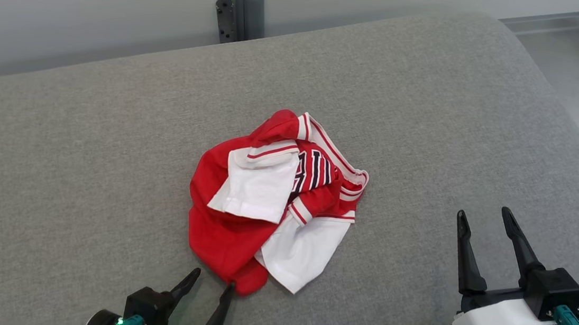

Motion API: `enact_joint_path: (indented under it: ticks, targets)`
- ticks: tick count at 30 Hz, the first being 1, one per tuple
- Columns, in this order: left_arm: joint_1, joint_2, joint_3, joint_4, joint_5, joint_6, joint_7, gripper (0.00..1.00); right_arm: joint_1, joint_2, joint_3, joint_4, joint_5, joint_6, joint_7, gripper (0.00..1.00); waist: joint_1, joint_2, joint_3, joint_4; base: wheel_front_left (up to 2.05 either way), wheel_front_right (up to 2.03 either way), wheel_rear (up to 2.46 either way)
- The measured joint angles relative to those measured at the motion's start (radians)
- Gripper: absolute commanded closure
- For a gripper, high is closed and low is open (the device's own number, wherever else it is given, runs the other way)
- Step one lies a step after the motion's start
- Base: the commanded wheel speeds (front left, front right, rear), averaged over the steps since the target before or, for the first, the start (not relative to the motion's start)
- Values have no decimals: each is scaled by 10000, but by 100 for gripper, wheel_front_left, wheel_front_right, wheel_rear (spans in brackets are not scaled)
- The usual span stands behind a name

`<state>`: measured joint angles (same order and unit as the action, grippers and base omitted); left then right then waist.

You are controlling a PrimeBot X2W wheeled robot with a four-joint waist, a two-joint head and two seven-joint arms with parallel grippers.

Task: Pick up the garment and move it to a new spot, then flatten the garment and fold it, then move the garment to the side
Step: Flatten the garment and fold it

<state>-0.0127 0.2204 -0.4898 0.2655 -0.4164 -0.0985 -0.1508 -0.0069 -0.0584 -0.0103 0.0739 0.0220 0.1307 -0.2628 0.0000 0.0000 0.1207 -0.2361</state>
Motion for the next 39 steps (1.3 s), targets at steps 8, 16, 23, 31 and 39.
enact_joint_path:
  ticks: [8,16,23,31,39]
  targets:
    - [-453,-201,130,744,50,497,63,100,-2,48,-36,-29,15,0,0,0,0,0,312,-645,0,0,0]
    - [-585,10,349,-788,-566,395,1028,100,0,73,-71,10,207,0,0,0,0,0,354,-713,0,0,0]
    - [-723,546,374,-4182,-1011,433,2826,100,0,77,2,132,460,0,0,0,0,0,139,-651,0,0,0]
    - [-2467,535,731,-5814,-1726,462,4312,100,-42,82,230,293,729,0,0,0,0,0,35,-912,0,0,0]
    - [-4154,1137,2000,-5839,-2755,650,5676,100,-37,81,115,334,857,0,0,0,0,0,33,-1371,0,0,0]
